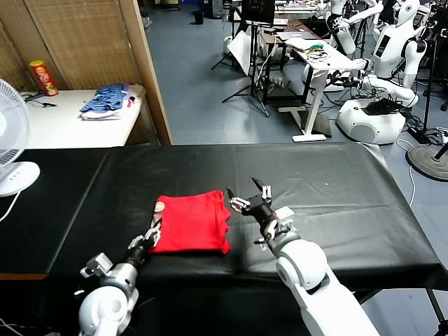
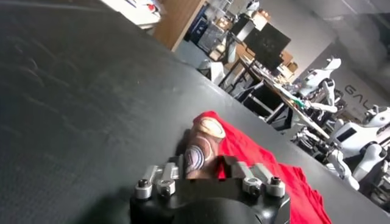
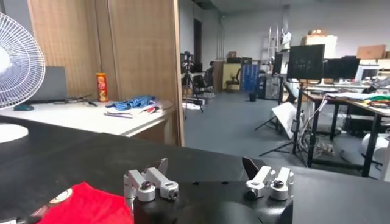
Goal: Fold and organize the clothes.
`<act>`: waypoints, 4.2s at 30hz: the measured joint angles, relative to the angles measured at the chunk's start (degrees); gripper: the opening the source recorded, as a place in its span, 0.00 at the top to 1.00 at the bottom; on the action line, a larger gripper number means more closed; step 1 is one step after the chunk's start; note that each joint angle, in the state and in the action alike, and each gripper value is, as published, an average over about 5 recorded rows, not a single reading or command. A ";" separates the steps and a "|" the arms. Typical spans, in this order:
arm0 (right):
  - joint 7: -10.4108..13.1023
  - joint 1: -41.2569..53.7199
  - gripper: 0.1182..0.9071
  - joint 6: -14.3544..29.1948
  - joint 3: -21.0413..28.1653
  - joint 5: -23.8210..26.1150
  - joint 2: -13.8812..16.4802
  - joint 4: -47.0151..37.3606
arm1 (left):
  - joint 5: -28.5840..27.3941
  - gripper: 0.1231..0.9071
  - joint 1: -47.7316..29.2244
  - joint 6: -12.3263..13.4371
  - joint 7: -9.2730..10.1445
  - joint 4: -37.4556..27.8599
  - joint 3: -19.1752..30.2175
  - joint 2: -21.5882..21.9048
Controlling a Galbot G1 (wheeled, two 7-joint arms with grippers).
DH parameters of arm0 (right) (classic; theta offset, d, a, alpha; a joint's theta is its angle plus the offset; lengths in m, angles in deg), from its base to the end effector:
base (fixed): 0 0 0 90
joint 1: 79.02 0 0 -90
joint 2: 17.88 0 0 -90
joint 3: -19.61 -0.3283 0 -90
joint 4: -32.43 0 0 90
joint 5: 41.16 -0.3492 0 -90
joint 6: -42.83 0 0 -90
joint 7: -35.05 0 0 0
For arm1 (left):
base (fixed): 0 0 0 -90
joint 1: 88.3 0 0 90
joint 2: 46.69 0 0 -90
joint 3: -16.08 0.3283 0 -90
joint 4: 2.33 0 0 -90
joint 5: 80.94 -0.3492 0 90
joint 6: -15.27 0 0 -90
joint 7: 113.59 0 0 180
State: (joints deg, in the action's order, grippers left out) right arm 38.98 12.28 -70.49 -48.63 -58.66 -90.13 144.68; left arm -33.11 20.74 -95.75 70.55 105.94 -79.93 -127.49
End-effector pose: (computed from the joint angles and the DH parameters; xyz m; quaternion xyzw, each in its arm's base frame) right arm 0.3052 0.0543 -0.2164 0.2024 -0.9772 0.0184 0.0612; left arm 0.2431 0.0693 -0.3065 -0.0020 -0.9336 0.3115 0.1769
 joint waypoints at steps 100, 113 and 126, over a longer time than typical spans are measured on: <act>-8.20 3.42 0.55 4.71 6.36 12.36 8.70 -10.50 | -29.83 0.14 7.90 13.50 0.14 14.30 6.01 15.95; 3.04 -21.93 0.14 15.75 -7.85 5.76 11.29 6.08 | -26.37 0.14 13.92 11.86 6.75 16.29 4.51 16.39; 14.31 -49.81 0.14 21.22 -11.58 11.92 7.81 20.88 | -24.15 0.14 29.21 9.35 6.82 24.99 0.73 16.24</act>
State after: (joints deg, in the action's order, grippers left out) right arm 53.28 -37.53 -49.27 -60.21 -46.74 -82.32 165.56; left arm -57.25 49.95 -86.40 77.38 130.93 -79.21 -111.25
